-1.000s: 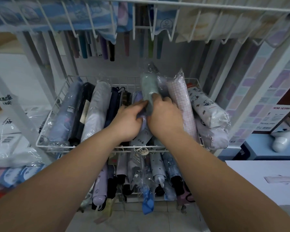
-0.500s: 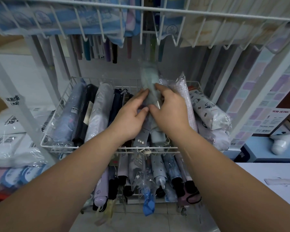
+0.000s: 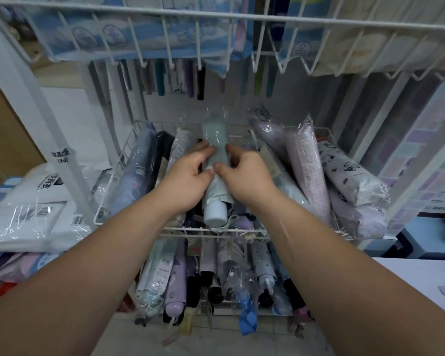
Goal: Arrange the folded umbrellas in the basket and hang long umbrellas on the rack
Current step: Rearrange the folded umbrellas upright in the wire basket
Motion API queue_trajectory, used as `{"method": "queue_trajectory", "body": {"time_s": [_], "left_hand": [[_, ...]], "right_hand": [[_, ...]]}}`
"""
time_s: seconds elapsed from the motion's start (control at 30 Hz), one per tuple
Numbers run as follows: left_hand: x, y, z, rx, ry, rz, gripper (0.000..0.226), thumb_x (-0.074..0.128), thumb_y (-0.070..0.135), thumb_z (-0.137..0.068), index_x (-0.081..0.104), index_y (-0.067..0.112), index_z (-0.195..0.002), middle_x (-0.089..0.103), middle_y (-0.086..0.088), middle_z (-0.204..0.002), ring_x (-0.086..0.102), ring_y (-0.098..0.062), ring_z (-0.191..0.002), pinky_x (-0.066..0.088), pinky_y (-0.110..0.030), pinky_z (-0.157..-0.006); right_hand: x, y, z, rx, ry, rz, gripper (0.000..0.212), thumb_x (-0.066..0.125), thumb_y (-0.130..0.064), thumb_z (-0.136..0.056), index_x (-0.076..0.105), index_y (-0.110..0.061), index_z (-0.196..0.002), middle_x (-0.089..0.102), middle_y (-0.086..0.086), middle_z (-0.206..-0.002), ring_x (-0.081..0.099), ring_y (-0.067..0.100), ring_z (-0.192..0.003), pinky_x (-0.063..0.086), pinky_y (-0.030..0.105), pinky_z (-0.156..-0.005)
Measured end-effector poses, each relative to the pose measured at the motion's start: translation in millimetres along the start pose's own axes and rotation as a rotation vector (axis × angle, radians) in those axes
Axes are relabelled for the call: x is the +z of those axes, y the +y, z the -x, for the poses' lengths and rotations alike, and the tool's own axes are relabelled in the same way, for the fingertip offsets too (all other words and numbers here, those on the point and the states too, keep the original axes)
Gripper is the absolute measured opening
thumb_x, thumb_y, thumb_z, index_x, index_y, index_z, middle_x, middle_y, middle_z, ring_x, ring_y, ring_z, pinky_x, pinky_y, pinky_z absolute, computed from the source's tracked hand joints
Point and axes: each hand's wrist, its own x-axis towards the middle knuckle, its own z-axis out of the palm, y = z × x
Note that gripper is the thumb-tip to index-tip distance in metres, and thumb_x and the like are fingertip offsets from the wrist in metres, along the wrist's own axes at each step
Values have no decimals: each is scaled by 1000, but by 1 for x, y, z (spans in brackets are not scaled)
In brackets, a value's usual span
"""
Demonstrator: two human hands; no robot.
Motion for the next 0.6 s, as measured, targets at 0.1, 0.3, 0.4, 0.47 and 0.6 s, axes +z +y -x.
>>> {"method": "queue_trajectory", "body": {"time_s": [0.1, 0.3, 0.4, 0.47, 0.6], "left_hand": [[-10, -4, -4, 0, -46, -181, 55, 55, 1, -96, 46, 9, -150, 29, -6, -164, 24, -17, -153, 16, -28, -125], [-21, -2, -4, 100, -85, -393, 43, 52, -8, -87, 64, 0, -127, 59, -17, -136, 53, -31, -129, 34, -21, -105], [-21, -11, -1, 139, -135, -532, 32, 50, 5, -89, 65, 3, -117, 64, -15, -122, 59, -33, -117, 43, -38, -101], [-19, -15, 1, 167, -150, -634, 40, 42, 19, -89, 64, 3, -118, 64, -15, -123, 59, -36, -115, 42, -42, -102], [-26, -22, 2, 131, -155, -717, 66, 35, 54, -86, 52, 18, -139, 55, -4, -144, 48, -29, -134, 34, -55, -112]], "right_hand": [[14, 2, -8, 16, -53, 40, 31, 67, -16, -90, 66, -7, -119, 73, 11, -104, 67, 27, -95, 44, 25, -73], [29, 1, -24, -3, -109, 206, 25, 65, -22, -91, 68, -3, -108, 70, 18, -107, 64, 34, -99, 35, 25, -70], [34, 6, -27, 14, -165, 302, 27, 61, -24, -93, 66, -1, -107, 69, 20, -109, 63, 36, -103, 35, 27, -71], [37, 9, -30, 13, -167, 343, 30, 61, -23, -92, 65, -1, -111, 69, 20, -113, 63, 36, -106, 41, 30, -76], [40, 9, -37, -7, -105, 331, 29, 64, -22, -91, 67, -6, -114, 70, 15, -111, 64, 32, -103, 43, 28, -75]]}}
